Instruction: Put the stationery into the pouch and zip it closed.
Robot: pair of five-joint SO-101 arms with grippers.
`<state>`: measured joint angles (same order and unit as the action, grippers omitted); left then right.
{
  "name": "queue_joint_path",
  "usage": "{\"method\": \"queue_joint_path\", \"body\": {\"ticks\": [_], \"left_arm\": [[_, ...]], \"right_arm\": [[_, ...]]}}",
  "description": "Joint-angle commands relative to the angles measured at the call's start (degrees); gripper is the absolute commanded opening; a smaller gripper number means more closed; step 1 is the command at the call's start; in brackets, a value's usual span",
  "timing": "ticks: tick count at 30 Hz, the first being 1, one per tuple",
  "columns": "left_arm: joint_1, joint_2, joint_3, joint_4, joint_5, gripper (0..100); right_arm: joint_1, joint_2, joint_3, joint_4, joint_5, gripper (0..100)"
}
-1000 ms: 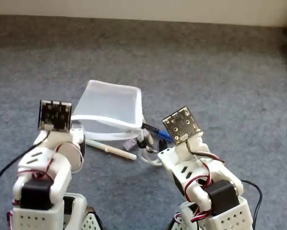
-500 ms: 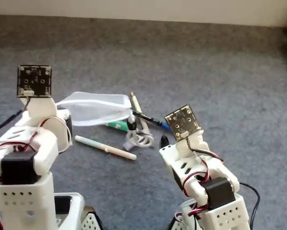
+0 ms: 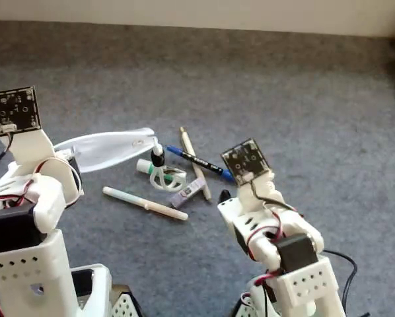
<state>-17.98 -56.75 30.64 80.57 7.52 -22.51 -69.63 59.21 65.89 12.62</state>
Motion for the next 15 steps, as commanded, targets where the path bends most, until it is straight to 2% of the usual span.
{"method": "queue_joint_path", "body": {"ticks": [1,8,15], "left_arm": [[-1.1,0.31,0.57,-0.53,0.62,1],[-1.1,0.31,0.92,-0.53,0.62,1],[-1.71,0.31,0.92,-0.53,0.53,1]], "right_arm": [[0.4,10.42,-8.04,0.4,0.35,19.4],[0.04,24.4,-19.56,-0.04,0.62,19.4],[-4.7,37.05,-28.97,-0.04,0.7,19.4]]}}
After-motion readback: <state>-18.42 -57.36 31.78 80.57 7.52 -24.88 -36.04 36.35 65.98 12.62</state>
